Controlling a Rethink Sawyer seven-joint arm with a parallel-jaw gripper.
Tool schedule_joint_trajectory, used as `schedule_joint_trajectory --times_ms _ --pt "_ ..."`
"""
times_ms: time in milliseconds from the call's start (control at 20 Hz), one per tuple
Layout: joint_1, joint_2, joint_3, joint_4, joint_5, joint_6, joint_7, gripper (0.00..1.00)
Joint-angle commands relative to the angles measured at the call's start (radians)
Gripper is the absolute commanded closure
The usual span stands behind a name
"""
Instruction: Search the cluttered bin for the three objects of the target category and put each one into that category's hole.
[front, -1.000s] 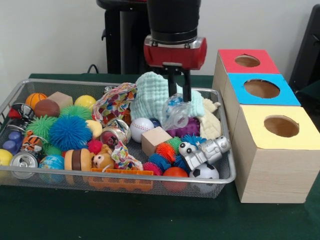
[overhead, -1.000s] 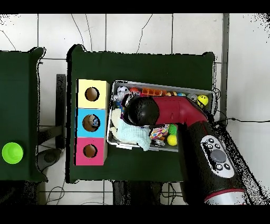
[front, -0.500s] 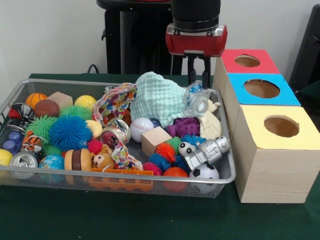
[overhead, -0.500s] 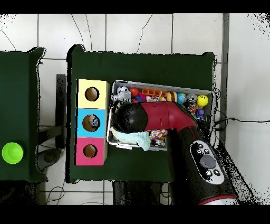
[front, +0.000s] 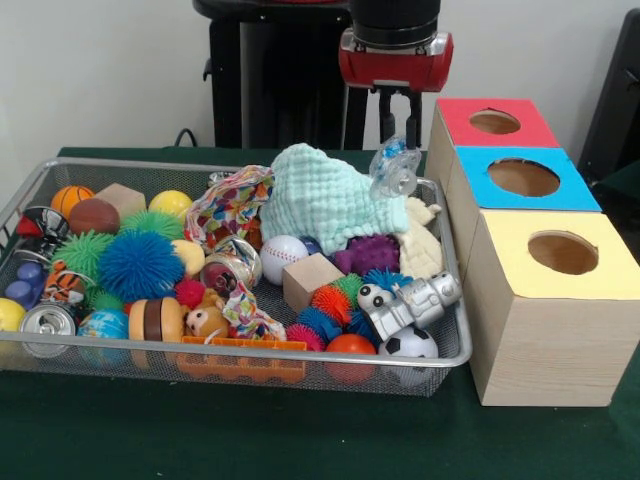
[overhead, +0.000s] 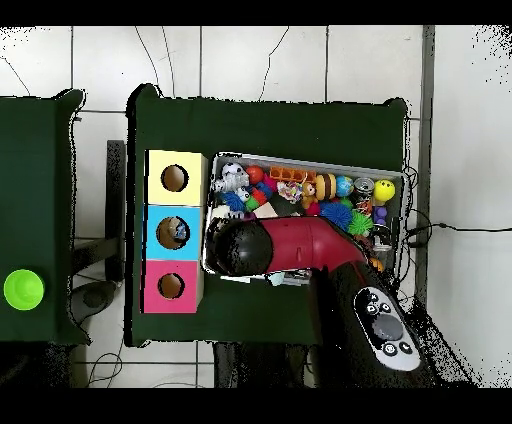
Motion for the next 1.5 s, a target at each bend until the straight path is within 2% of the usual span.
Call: schedule_joint_trajectory --times_ms 50,300,650,900,1100,1500 --pt "0.007 -0.072 -0.05 0.156 0.039 -0.072 0.138 1.0" --pt "0.048 -0.114 -0.074 0.194 0.057 -0.081 0.174 1.0" --pt "0.08 -0.167 -0.1 0.156 0.088 0.034 0.133 1.0" --pt "0.118 -0.197 -0.127 0.137 0.105 0.078 0.145 1.0" --pt "0.157 -0.204 -0.146 0.131 0.13 0.088 0.173 1.0" --pt "0.206 -0.174 -0.178 0.055 0.169 0.136 0.184 1.0"
